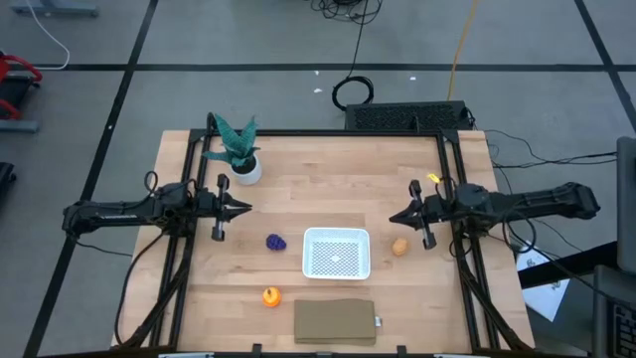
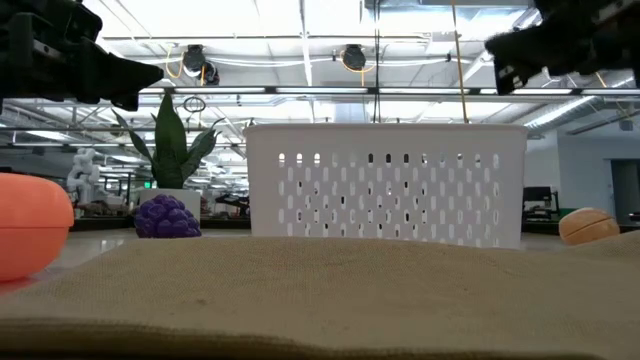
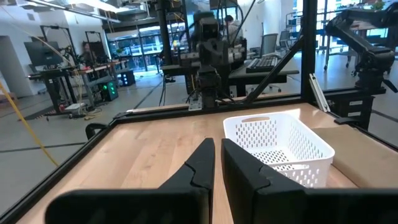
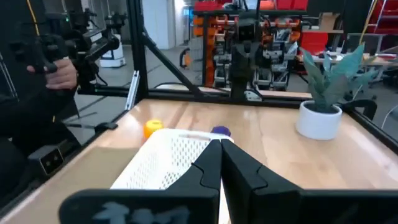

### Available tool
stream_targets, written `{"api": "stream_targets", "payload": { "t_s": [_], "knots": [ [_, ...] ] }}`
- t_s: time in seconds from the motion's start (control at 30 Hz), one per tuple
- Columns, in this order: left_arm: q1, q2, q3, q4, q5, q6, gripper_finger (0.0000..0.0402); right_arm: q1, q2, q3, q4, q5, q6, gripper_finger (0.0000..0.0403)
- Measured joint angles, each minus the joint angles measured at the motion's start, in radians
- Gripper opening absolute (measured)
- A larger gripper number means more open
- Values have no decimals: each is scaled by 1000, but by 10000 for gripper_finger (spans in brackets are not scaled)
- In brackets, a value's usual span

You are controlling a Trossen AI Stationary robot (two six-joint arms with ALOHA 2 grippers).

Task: Pick and placing Produce into tupperware
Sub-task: Put the potato into the white basket

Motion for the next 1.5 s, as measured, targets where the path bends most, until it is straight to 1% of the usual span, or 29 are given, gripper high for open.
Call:
{"api": "stream_targets", "payload": {
  "t_s": [0.3, 0.43, 0.63, 0.87, 1.1, 1.2, 1.33, 1.5],
  "knots": [
    [0, 0, 0, 0, 0, 0, 31, 44, 109, 281, -344, 87, 47, 0],
    [0, 0, 0, 0, 0, 0, 31, 66, 165, 392, -496, 88, 49, 0],
    [0, 0, 0, 0, 0, -1, 31, 82, 251, 508, -688, 88, 80, 0],
    [0, 0, 0, 0, 0, 1, 31, 83, 323, 592, -853, 88, 167, 0],
    [0, 0, 0, 0, -3, 4, 31, 83, 340, 628, -917, 88, 192, 0],
    [0, 0, 0, 0, -12, 4, 31, 83, 356, 656, -982, 88, 224, 0],
    [0, 0, 0, 0, -27, 5, 31, 83, 397, 695, -1107, 88, 273, 0],
    [0, 0, 0, 0, -46, 5, 31, 83, 458, 714, -1160, 86, 282, 0]
  ]
}}
